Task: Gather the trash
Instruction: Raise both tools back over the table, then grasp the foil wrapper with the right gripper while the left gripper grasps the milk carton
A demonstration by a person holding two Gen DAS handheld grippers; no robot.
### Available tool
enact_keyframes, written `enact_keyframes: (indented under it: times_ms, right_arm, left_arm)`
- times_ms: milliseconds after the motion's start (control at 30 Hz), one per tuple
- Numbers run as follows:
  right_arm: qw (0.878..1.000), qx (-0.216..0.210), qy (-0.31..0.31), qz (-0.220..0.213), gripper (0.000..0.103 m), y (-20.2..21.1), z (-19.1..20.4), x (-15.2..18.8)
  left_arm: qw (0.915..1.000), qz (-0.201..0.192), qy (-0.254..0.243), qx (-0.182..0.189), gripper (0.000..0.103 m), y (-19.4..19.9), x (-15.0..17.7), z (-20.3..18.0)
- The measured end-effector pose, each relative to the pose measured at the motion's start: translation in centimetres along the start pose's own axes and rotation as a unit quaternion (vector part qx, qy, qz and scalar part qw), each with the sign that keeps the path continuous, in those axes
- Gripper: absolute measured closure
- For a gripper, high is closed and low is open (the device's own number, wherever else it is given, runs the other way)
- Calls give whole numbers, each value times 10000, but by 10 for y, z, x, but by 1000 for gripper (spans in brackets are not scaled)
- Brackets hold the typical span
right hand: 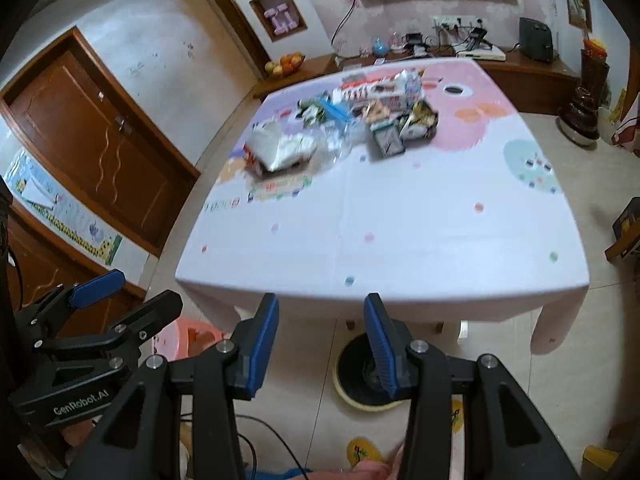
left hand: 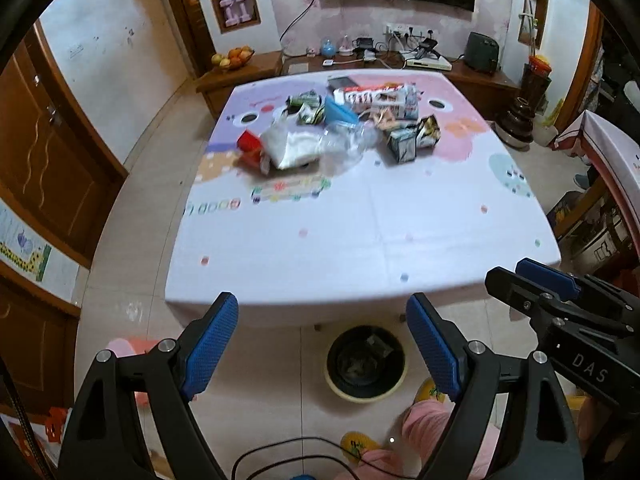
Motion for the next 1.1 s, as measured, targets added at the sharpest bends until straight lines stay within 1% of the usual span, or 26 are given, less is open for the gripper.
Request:
enact_keyframes:
  times_ms: [200,367,500,633,700,833,1000,1100]
  right_arm:
    - [9998,6,-64,-162,59,-11,-25,-46]
    - [9998,-49,-135,-121,59,-38,-60,-88]
    - [9997,-126,-182,124,59,-69,-91,-122]
    - [9989,-195,-150,410,59,-104,-119,-150]
    - [9981,-235,-149,557,58,-122,-131,-161]
    - [9959,-336,-115,830,59,-159,-147,-179]
    - [9916,-515,-189,1169,58,-201,-158,-191]
    - [9885,-598,-270,1361,58,-226,-160,-191]
  left_arm:
    - [10000,-59,-54,36,18,-22,-42,-22]
    - [10000,48,12,-21,18,-64,-84,-47]
    - [9995,260,157,-43,18,-108,-121,-70]
    - [9980,533,337,-20,18,-151,-148,-91]
    - [9968,675,429,-71,18,-176,-158,-99]
    - [9932,975,604,-177,18,-218,-167,-107]
    - [9871,1266,934,-308,18,-251,-166,-101]
    - [9835,1374,1113,-379,18,-261,-163,-96]
Point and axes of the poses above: each gripper's, at about its wrist camera, not at the fingertips, and y roughly against the way its jaws point, z to its left, x to its underside, the point moved 10 cm from there along -y, roughly the way its jaws point, and after that the axes turned 8 degrees about -z, right-handed, at the moved point
